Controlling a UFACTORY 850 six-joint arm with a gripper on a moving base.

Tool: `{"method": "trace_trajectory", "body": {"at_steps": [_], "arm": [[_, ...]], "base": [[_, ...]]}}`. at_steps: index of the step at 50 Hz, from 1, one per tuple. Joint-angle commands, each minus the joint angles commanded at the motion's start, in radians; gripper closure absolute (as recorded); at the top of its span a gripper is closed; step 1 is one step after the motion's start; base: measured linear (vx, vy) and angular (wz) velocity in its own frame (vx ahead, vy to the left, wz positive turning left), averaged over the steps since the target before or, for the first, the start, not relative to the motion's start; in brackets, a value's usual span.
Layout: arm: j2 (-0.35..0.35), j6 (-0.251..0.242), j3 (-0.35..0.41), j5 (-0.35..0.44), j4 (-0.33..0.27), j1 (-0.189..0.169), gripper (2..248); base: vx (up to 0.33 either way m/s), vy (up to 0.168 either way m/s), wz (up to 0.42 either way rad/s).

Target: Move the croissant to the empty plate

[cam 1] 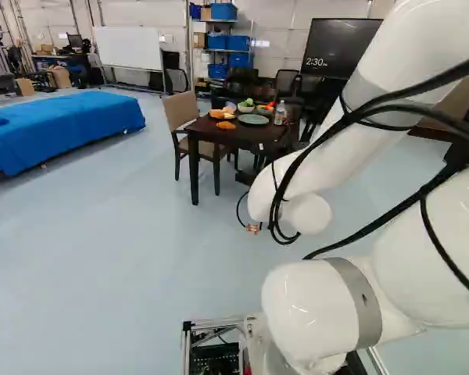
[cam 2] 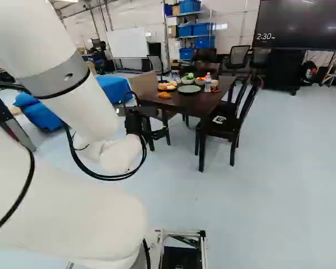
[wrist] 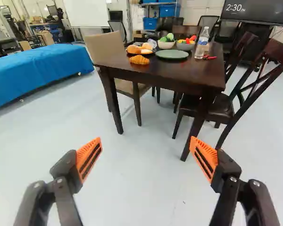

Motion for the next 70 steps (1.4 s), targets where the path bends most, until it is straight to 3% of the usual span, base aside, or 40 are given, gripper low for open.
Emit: {"method": "trace_trajectory", "body": {"at_steps": [70], "arm": [[0.0,0.0,0.0,0.0,0.0,0.0,3]], "base": [[0.112,0.003,-0.009]]}}
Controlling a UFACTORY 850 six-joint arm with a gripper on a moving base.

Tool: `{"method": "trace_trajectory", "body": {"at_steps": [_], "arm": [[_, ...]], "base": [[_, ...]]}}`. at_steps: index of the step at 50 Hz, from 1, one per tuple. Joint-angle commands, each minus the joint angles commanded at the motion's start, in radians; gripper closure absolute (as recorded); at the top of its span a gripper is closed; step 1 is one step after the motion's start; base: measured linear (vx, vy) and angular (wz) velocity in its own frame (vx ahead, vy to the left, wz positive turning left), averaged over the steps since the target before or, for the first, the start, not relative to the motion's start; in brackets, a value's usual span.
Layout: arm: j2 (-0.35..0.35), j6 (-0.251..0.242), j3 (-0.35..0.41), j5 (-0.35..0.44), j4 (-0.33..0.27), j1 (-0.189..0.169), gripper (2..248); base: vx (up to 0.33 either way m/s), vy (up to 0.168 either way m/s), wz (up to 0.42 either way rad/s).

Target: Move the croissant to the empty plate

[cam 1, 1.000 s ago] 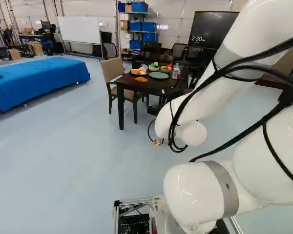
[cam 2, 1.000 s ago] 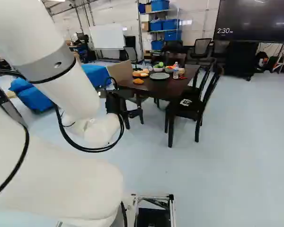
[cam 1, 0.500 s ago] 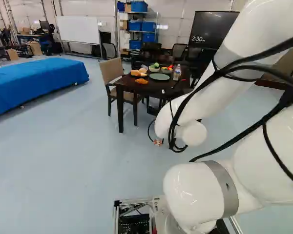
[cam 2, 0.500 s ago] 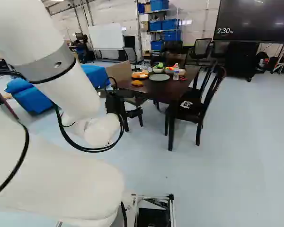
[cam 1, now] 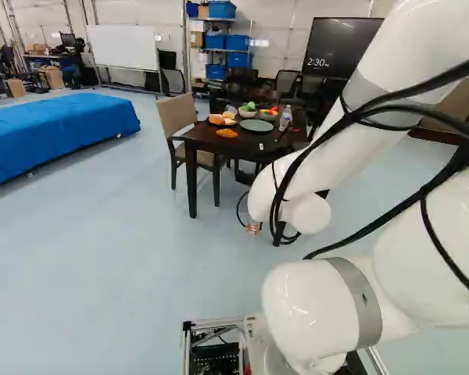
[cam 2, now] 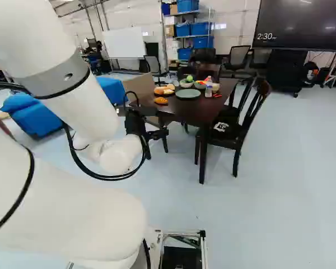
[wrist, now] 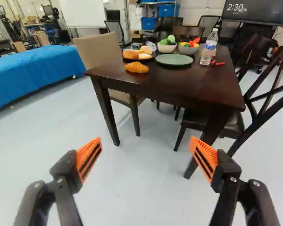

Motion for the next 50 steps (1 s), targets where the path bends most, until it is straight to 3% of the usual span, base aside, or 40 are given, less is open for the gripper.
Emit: {"method": "trace_trajectory", "body": {"at_steps": [50], "arm": [[0.0,0.0,0.0,0.0,0.0,0.0,3]], "base": [[0.125,0.002,-0.01]]}}
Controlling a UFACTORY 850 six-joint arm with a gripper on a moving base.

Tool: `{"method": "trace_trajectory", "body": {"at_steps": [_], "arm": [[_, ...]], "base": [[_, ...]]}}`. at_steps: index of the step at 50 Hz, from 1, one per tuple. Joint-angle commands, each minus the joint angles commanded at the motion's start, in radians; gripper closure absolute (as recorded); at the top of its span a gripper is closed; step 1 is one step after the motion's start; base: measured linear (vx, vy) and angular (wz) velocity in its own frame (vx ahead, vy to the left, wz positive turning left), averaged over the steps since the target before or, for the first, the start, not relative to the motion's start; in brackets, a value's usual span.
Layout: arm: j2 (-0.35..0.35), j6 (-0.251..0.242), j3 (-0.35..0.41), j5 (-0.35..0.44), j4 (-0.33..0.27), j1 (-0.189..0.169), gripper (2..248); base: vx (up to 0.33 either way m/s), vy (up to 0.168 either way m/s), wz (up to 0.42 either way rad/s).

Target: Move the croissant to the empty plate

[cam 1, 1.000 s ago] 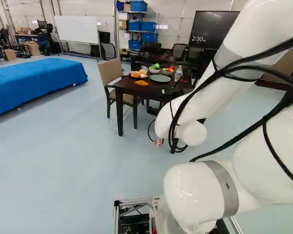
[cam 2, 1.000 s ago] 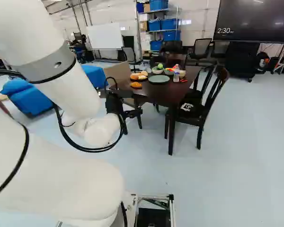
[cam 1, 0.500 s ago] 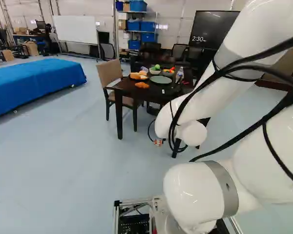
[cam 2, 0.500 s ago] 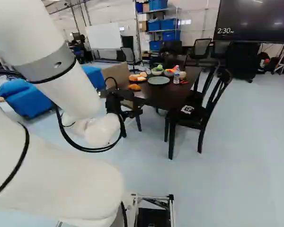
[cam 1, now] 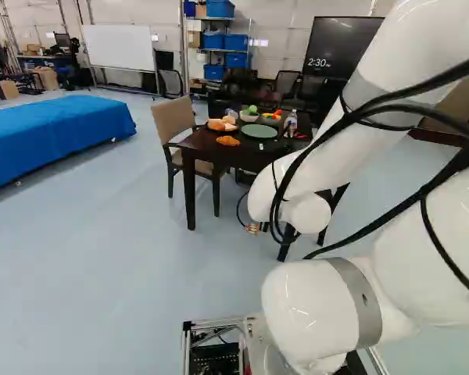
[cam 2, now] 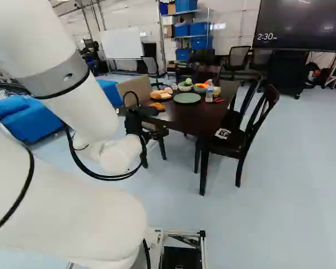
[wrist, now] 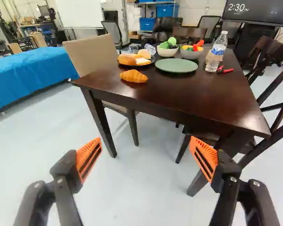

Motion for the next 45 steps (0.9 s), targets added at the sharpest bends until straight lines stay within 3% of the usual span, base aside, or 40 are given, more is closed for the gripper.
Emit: {"method": "trace_trajectory", "body": {"at_steps": [22,45], "arm": [[0.0,0.0,0.0,0.0,0.0,0.0,3],[0.0,0.0,0.0,0.0,0.0,0.0,3]], "base": [[0.16,0.004,-0.011],[0.124,0.05,-0.02]]}}
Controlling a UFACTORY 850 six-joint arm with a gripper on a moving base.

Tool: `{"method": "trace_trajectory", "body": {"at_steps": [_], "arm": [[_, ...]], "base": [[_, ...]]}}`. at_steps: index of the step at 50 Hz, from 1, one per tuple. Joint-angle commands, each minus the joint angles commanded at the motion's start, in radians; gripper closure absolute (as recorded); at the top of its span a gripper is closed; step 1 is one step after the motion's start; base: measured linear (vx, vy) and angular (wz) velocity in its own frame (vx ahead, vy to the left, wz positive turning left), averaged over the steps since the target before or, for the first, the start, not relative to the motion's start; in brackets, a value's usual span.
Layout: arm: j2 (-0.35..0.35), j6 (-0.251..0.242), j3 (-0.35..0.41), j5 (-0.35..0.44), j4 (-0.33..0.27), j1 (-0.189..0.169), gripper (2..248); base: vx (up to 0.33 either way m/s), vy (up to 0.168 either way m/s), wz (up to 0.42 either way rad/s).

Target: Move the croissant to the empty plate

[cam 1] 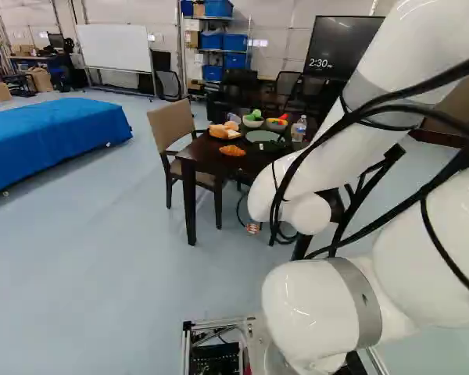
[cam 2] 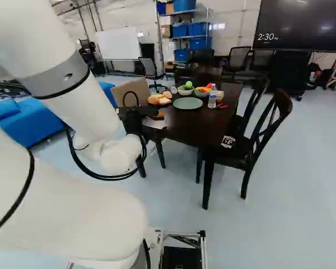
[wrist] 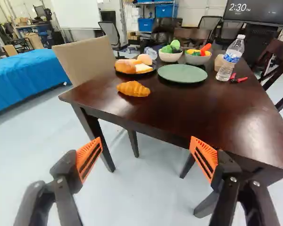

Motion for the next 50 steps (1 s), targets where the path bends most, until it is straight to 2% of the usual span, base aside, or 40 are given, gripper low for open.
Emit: {"method": "trace_trajectory", "body": {"at_steps": [50], "arm": [[0.0,0.0,0.0,0.0,0.0,0.0,3]], "base": [[0.125,0.015,-0.011]]}}
